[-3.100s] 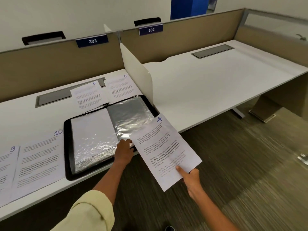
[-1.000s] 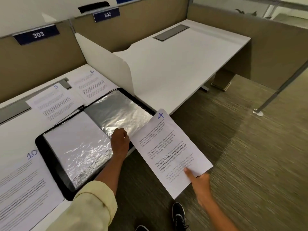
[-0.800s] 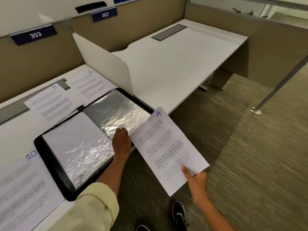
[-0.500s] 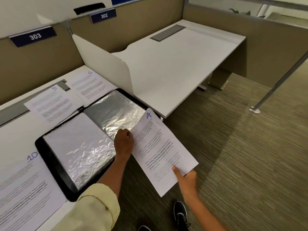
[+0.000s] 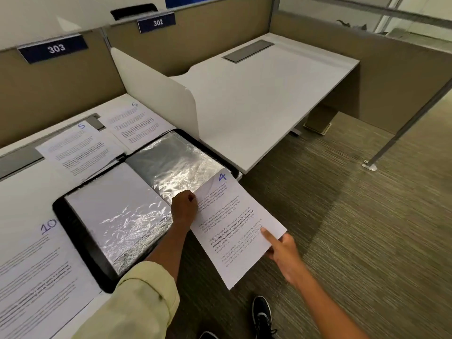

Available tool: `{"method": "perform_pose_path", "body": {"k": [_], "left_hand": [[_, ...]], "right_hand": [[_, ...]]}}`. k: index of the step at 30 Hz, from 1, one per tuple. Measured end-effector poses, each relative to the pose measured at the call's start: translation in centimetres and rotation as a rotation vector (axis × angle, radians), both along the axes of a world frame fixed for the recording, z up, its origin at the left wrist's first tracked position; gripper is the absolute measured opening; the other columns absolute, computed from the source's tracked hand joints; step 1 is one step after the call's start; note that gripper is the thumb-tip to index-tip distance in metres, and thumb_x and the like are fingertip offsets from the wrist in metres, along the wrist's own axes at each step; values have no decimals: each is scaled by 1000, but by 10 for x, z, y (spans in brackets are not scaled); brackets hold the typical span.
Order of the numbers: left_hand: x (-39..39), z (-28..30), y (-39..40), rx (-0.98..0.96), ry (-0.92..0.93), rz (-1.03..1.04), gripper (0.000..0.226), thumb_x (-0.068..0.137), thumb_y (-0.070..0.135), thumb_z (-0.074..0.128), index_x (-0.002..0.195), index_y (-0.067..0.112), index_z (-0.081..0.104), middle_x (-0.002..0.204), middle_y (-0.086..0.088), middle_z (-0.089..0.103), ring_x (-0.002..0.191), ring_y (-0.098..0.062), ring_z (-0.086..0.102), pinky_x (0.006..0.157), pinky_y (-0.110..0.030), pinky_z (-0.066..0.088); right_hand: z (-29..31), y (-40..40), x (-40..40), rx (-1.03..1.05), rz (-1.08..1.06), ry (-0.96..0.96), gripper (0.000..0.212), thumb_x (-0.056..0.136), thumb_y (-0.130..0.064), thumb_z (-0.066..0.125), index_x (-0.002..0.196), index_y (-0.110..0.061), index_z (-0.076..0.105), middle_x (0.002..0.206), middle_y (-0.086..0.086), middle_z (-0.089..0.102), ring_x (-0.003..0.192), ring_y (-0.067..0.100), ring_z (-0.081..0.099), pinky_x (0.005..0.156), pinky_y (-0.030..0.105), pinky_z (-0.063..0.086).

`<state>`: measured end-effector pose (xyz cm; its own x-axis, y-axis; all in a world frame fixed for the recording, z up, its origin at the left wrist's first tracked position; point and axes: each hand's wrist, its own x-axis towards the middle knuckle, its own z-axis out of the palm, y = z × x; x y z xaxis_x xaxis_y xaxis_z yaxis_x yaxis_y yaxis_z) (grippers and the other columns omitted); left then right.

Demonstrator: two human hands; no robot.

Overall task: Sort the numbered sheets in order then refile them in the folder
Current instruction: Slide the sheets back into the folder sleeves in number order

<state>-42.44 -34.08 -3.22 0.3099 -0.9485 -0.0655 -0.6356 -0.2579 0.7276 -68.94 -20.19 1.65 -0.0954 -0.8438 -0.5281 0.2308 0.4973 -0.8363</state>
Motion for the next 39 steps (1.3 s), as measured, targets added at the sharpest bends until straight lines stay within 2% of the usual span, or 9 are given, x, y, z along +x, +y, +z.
{"method": "perform_pose_path", "body": {"k": [6, 9, 13, 17, 19, 24, 28, 33, 39], "left_hand": [[0, 2, 0, 21, -10, -8, 12, 82, 2, 56, 79, 8, 65, 83, -7, 65, 78, -24, 59, 69, -32, 48], [0, 3, -1, 36, -33, -10, 13, 83, 2, 54, 77, 9, 63, 80, -6, 64, 76, -24, 59, 66, -31, 46], [-2, 5, -6, 94, -120, -33, 14, 83, 6, 50, 75, 11, 59, 78, -6, 62, 75, -25, 59, 65, -34, 48], [-7, 11, -10, 181, -212, -59, 8, 83, 11, 49, 78, 13, 55, 82, -6, 60, 78, -25, 58, 66, -34, 47], [-11, 12, -13, 209, -258, -65, 5, 81, 11, 48, 83, 11, 52, 84, -7, 59, 80, -27, 58, 66, -33, 44], [-21, 16, -22, 239, -365, -53, 20, 90, 15, 42, 110, 10, 43, 94, -12, 59, 88, -33, 59, 67, -34, 38], [-24, 18, -32, 187, -444, -60, 30, 97, 22, 41, 124, 10, 41, 101, -17, 62, 90, -36, 62, 67, -35, 40], [-32, 29, -46, 39, -482, -44, 18, 100, 25, 42, 110, 11, 48, 91, -11, 64, 81, -31, 61, 61, -33, 36], [-45, 43, -54, -104, -524, -14, 18, 102, 29, 43, 98, 13, 50, 82, -5, 59, 72, -25, 58, 57, -32, 36]], "right_hand": [[15, -20, -29, 107, 152, -257, 60, 98, -59, 40, 127, -13, 66, 121, 23, 66, 115, 35, 62, 105, 57, 45], [16, -38, -38, 166, 243, -266, 65, 96, -65, 37, 126, -15, 66, 122, 24, 65, 116, 36, 62, 102, 54, 47], [22, -72, -36, 200, 497, -123, 46, 98, -46, 51, 129, -15, 63, 116, 15, 70, 108, 29, 67, 81, 37, 55], [25, -109, -25, 193, 721, 28, 30, 103, -27, 50, 133, -23, 54, 120, 4, 72, 112, 24, 68, 98, 52, 53], [26, -124, -15, 136, 807, 115, 27, 104, -26, 47, 130, -31, 51, 119, 0, 72, 110, 19, 69, 99, 51, 52], [17, -150, 13, -139, 948, 406, 44, 108, -33, 32, 152, -37, 29, 123, -6, 67, 104, 11, 69, 89, 33, 59], [3, -162, 23, -247, 1023, 567, 53, 109, -32, 28, 155, -45, 8, 118, 9, 68, 98, 19, 69, 88, 39, 59], [-6, -165, 30, -351, 1218, 822, 65, 106, -32, 37, 153, -47, -5, 105, 6, 67, 81, 19, 70, 76, 44, 61], [-15, -175, 38, -441, 1295, 1005, 75, 104, -30, 43, 155, -37, -11, 110, 8, 67, 83, 21, 68, 78, 46, 60]]}}
